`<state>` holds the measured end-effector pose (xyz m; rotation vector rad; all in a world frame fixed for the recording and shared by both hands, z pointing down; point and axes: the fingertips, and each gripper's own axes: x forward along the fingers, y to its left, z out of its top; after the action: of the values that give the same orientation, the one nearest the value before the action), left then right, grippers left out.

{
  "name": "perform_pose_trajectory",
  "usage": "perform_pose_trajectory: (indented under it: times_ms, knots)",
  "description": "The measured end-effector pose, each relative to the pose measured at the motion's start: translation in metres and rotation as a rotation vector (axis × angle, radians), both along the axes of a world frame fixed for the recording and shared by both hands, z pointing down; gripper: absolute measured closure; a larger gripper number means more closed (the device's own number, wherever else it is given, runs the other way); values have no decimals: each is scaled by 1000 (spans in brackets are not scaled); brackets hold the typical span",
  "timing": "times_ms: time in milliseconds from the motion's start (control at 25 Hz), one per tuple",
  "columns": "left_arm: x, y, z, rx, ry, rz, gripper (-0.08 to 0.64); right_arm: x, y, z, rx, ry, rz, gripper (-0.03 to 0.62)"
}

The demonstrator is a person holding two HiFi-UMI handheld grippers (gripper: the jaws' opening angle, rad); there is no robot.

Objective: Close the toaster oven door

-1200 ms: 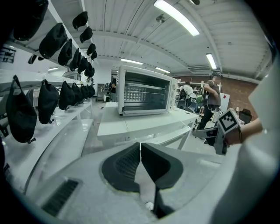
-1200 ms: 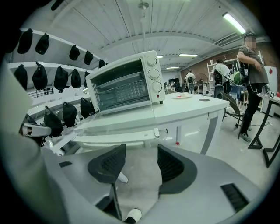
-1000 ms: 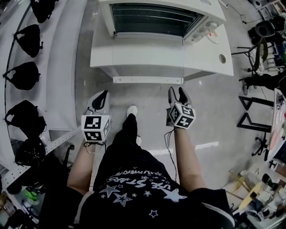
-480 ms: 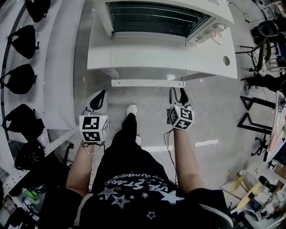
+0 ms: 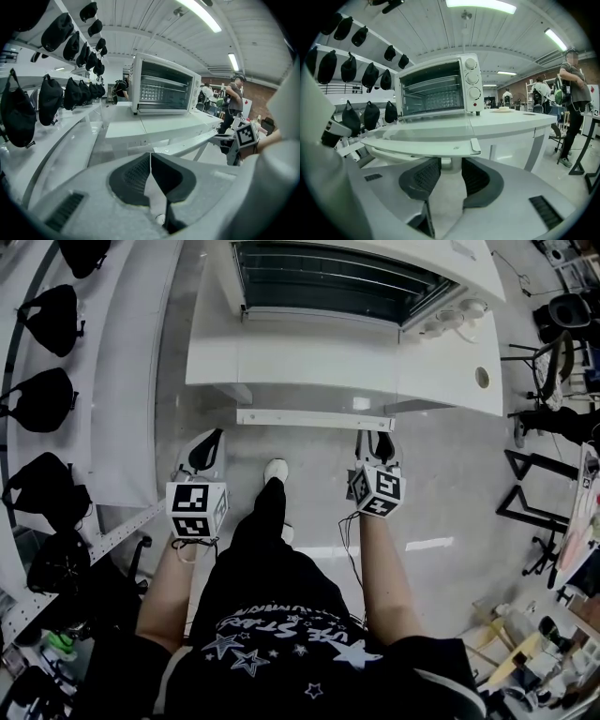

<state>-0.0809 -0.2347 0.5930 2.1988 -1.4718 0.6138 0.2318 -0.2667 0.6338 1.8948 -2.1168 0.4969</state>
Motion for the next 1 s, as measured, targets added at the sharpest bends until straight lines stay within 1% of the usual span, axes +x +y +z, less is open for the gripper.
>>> perform_pose_trajectory:
  times_ms: [120, 280, 520, 640, 800, 1000]
  knots:
    - [-3, -3, -4, 6, 2, -11, 537, 1, 2, -7, 5, -12, 6, 459]
    - [-6, -7, -13, 25, 6, -19, 537, 8, 6, -19, 7, -28, 30, 505]
    - [-8, -12, -30, 57, 25, -36, 537, 9, 9, -53, 25, -62, 22, 511]
    - [-9, -14, -40, 71, 30, -43, 536, 10, 9, -69, 8, -99, 30, 511]
    - [-11, -19, -52, 91, 36, -52, 537, 10, 7, -86, -27, -104, 29, 512]
    - [-10, -24, -67, 116, 42, -52, 537, 9, 2, -109, -21, -114, 22, 512]
